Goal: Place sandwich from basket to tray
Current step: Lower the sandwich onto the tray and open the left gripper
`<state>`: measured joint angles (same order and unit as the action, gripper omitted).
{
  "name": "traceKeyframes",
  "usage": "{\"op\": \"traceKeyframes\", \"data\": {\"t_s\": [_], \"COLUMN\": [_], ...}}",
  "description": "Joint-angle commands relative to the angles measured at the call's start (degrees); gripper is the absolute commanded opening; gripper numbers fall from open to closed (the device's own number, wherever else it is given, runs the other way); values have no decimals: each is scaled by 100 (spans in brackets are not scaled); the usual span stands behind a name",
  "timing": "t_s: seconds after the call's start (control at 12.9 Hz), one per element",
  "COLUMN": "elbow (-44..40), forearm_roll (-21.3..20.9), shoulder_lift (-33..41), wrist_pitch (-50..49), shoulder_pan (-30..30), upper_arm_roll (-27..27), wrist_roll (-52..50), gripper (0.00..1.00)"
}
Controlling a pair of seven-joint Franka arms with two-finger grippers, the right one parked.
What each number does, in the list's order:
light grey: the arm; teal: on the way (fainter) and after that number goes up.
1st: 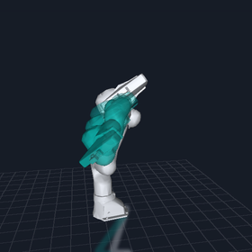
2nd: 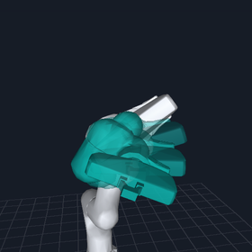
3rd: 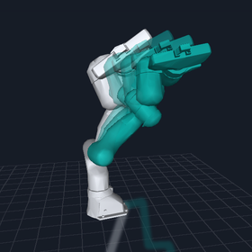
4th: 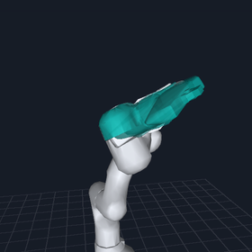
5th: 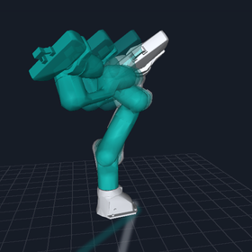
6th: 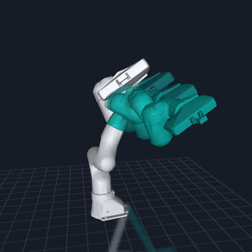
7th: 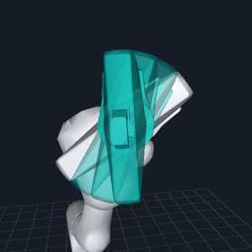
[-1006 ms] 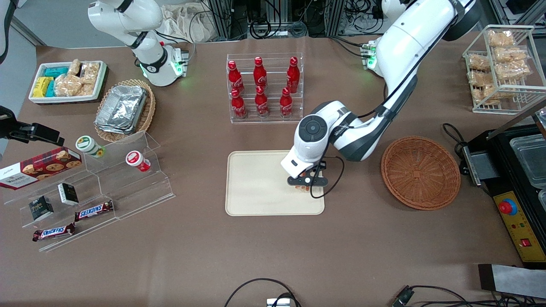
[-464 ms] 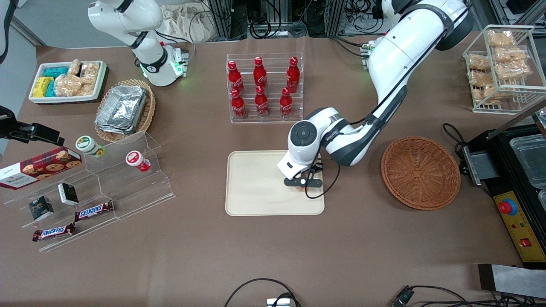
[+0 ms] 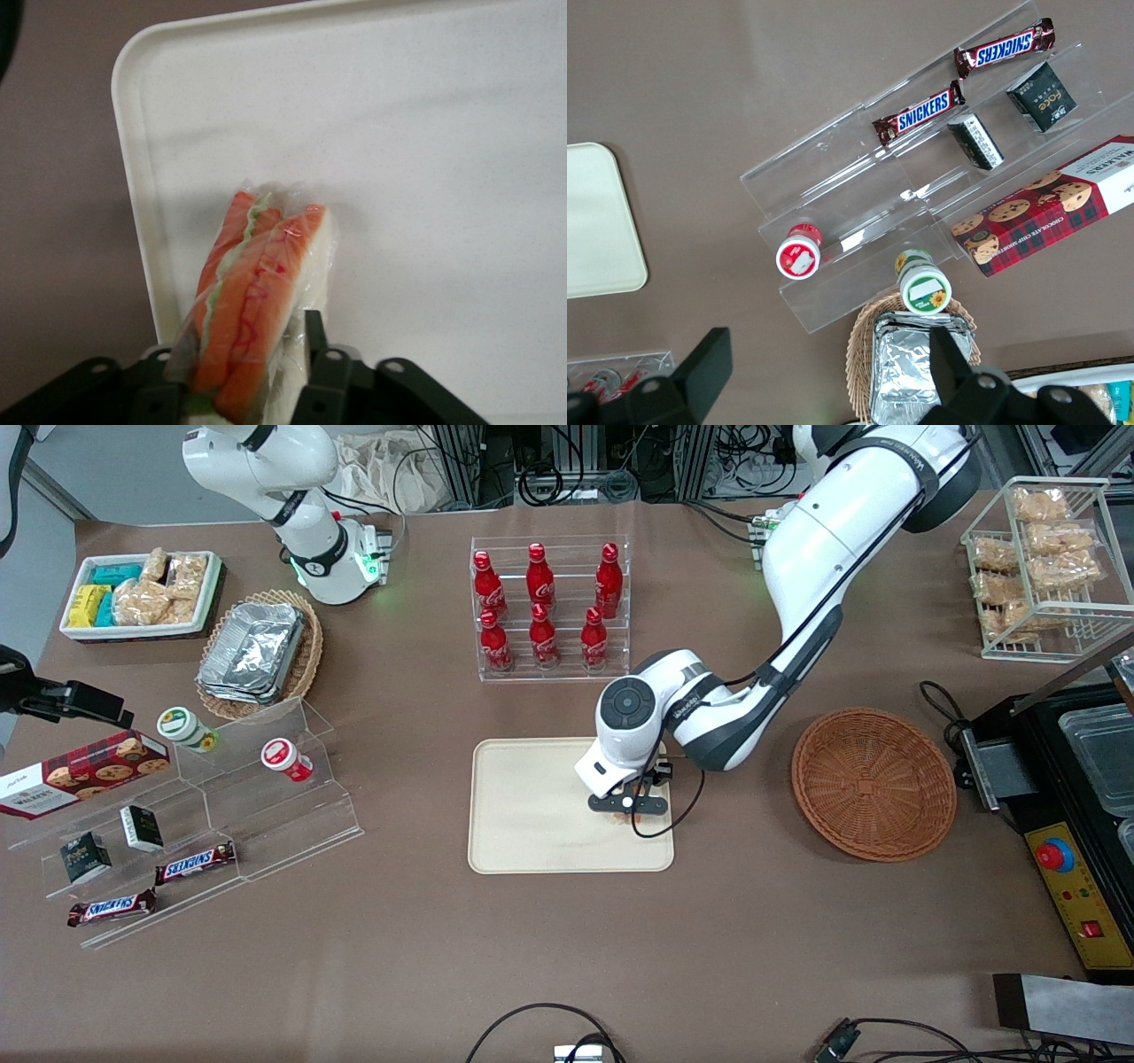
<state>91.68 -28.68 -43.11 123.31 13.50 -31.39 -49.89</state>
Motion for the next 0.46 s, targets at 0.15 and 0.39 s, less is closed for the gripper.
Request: {"op": "traceKeyframes", "data": {"t_s": [0.15, 0.39], "elbow": [-221, -230], "forearm_roll": [-129, -129], "shoulder_lift": [-31, 65], "wrist_pitch": [-149, -211], "shoulder_pan": [74, -48], "upper_arm_roll": [37, 45], "wrist_roll": [-109, -83], "gripper": [100, 100]}}
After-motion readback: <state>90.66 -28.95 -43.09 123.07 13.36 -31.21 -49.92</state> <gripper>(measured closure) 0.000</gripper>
